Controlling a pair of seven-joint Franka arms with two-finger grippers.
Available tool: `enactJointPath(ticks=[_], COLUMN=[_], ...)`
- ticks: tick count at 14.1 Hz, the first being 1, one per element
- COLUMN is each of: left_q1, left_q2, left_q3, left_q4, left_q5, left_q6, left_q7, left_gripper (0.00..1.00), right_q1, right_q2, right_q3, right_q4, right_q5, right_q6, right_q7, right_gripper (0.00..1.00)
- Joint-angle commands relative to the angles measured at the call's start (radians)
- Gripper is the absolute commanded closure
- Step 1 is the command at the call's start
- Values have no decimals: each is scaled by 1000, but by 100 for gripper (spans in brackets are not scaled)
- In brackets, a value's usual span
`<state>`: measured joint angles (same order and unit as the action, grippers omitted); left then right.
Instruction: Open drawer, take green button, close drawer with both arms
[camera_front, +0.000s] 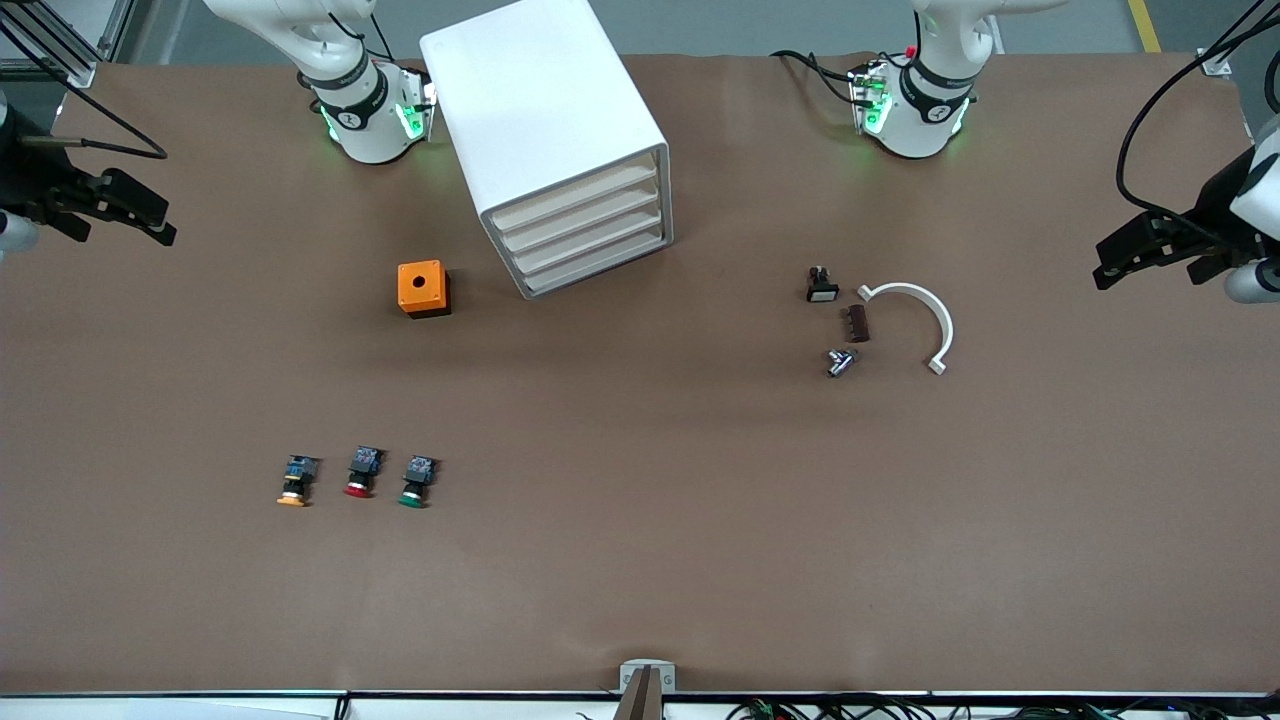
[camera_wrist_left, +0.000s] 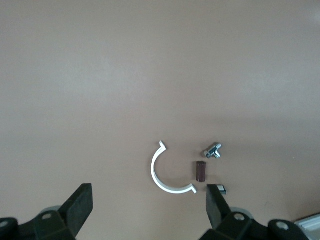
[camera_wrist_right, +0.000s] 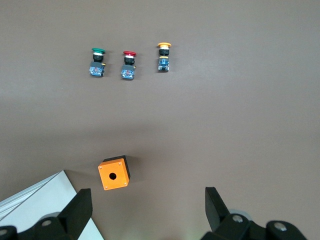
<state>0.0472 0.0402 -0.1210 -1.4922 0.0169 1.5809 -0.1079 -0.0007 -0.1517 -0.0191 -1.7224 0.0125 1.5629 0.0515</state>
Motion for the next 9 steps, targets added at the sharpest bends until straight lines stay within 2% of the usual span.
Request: enactJointPath(ticks=[1,7,9], left_q1=[7,7,7], left_q2=[15,15,15], left_q3=[0,3,3], left_q4=[26,21,21], left_q5=[-9,-9,-9], left_q6=[10,2,2], left_q7=[14,7,5], left_gripper=[0,0,1], right_q1=[1,1,1], right_q2=[-26,-29,-32], right_q3=[1,-1,-1], right_q4=[-3,-5,-5], right_q5=[23,23,21], right_q6=[-20,-11,-7], right_q7=[-7,-12,-67], right_gripper=[0,0,0])
